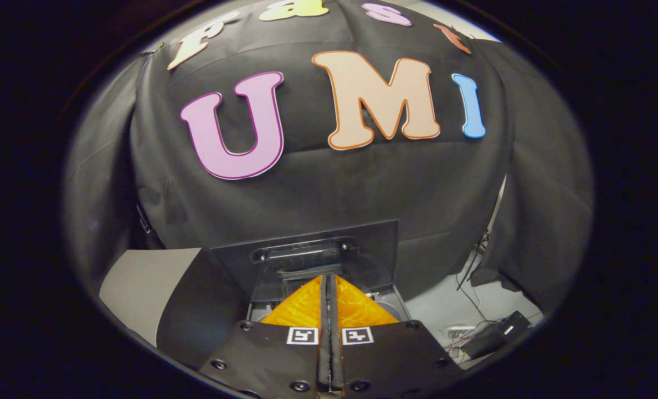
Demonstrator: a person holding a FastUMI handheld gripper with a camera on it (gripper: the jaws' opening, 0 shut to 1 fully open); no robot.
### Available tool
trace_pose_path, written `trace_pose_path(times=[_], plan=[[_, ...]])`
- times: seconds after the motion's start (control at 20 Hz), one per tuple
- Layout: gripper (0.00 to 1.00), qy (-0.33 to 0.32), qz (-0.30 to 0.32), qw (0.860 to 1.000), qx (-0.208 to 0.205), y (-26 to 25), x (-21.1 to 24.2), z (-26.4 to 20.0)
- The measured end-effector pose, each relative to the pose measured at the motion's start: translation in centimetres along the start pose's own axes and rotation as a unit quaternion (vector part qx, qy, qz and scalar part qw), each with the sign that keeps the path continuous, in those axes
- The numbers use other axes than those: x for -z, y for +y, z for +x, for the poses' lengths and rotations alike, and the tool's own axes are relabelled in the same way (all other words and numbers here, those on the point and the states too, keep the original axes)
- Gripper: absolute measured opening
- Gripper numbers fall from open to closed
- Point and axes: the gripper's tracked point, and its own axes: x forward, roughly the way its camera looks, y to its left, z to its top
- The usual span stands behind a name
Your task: Put the clothes into the washing machine and then close the washing machine lid.
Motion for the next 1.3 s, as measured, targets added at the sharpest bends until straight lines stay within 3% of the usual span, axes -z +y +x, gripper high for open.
trace_pose_path(times=[0.15, 0.55, 0.8, 0.95, 1.3], plan=[[0.03, 0.001, 0.011, 1.000, -0.015, 0.7, -0.2, 0.4], [0.98, -0.019, 0.010, 1.000, -0.020, 3.2, -2.9, 4.7], [0.98, -0.030, 0.033, 0.999, -0.028, 6.3, -4.8, 10.7], [0.98, -0.054, 0.015, 0.998, -0.025, 8.1, -6.0, 14.1], [0.98, -0.008, -0.057, 0.998, 0.006, 9.0, -2.0, 18.4]])
